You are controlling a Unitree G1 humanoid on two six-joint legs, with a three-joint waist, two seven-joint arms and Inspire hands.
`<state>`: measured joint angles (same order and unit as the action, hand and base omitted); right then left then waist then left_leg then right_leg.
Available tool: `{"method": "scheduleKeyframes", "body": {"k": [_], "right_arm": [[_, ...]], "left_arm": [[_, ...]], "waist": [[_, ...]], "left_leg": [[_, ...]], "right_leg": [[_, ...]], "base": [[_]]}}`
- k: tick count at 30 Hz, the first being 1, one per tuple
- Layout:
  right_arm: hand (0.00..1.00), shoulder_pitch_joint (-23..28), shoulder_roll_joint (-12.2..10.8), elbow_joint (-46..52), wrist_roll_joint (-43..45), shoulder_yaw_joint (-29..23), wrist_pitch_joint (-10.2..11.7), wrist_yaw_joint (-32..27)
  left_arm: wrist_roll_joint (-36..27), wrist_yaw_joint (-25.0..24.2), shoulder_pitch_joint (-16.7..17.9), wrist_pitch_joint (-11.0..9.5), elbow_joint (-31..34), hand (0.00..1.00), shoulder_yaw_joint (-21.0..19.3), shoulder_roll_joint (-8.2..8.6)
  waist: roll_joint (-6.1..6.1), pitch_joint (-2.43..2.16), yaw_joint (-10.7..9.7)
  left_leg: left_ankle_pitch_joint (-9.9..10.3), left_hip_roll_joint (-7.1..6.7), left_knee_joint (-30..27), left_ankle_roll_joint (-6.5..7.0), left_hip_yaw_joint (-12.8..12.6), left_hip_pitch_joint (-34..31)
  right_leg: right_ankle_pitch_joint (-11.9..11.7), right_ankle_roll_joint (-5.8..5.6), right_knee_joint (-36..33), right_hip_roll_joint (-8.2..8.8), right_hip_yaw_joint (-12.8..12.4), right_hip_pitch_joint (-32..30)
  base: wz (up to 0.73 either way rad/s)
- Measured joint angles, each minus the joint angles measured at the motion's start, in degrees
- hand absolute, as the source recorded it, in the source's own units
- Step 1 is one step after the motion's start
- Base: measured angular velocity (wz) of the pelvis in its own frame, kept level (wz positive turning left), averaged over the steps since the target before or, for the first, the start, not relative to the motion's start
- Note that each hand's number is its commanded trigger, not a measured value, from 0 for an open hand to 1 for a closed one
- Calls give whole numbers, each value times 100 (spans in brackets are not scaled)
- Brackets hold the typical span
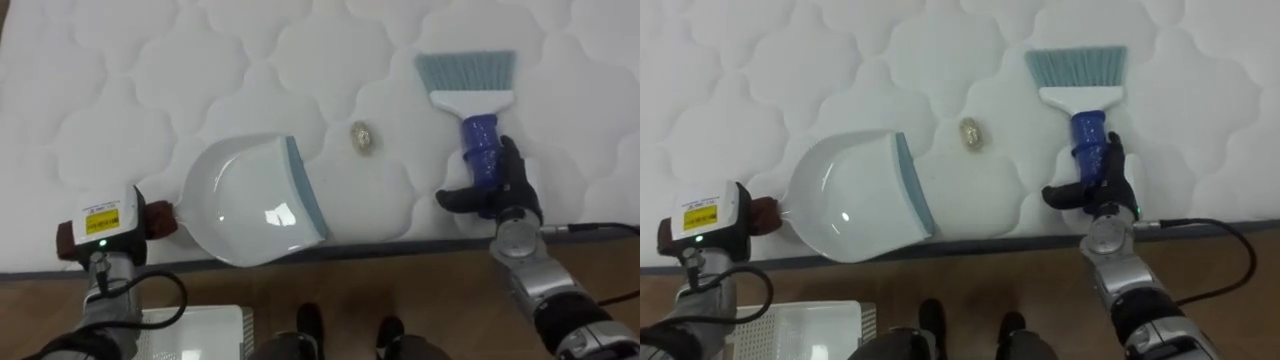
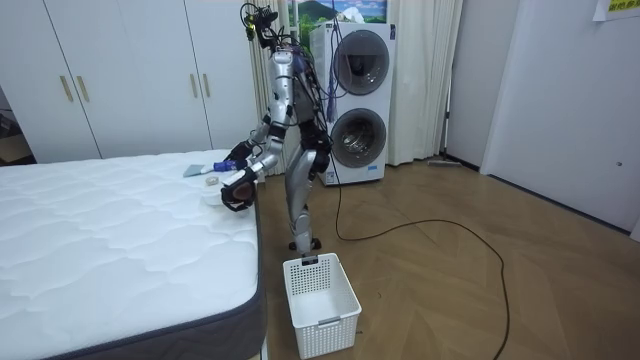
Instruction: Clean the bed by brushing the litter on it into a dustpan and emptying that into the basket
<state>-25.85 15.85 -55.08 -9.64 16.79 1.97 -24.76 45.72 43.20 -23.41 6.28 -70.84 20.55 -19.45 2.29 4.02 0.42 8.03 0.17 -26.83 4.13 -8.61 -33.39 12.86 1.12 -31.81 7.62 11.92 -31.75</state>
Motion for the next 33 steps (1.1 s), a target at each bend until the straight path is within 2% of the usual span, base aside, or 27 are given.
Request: {"method": "scheduleKeyframes", "body": {"k": [1, 2, 8, 16, 20, 26, 33], "right_arm": [[81, -4, 10, -22, 32, -2, 0, -12], [100, -8, 20, -42, 78, -4, 0, -19], [100, -162, 423, -382, 264, -15, -31, -34], [100, -242, 424, -789, 794, 61, -232, -215], [100, -246, 423, -860, 795, 120, -267, -213], [100, -267, 402, -970, 786, 111, -351, -210], [100, -348, 397, -1156, 614, 115, -410, -192]], "left_arm": [[8, 0, 0, 0, 0, 100, -1, -5], [17, 0, 0, -1, 0, 100, -1, -8], [358, 1, 0, 21, 166, 100, -1, -96], [376, 1, -15, 117, 167, 100, 105, -98], [376, 0, -70, 160, 163, 100, 161, -98], [389, -6, -130, 252, 163, 100, 161, -98], [389, -10, -152, 259, 163, 100, 164, -99]], "waist": [[0, 0, 1], [-1, 0, 2], [-19, -10, 2], [-37, -5, 14], [-48, 2, 14], [-123, 49, 16], [-137, 51, 25]], "left_leg": [[0, -4, -1, 0, 1, 0], [0, -5, -2, 0, 1, -1], [0, -58, -14, 0, 54, -21], [3, -50, -3, -4, 75, 8], [3, -53, -2, -4, 78, 10], [5, -48, -38, -3, 76, -2], [5, -53, -57, -2, 84, -14]], "right_leg": [[7, -2, -7, 5, 4, 0], [10, -2, -10, 8, 5, -1], [109, -11, -98, 73, 76, -12], [103, -4, -101, 59, 105, 49], [103, -3, -109, 73, 122, 48], [104, -3, -89, 49, 100, 43], [104, -4, -108, 27, 88, 32]], "base": [[0], [0], [9], [2], [0], [0], [0]]}}
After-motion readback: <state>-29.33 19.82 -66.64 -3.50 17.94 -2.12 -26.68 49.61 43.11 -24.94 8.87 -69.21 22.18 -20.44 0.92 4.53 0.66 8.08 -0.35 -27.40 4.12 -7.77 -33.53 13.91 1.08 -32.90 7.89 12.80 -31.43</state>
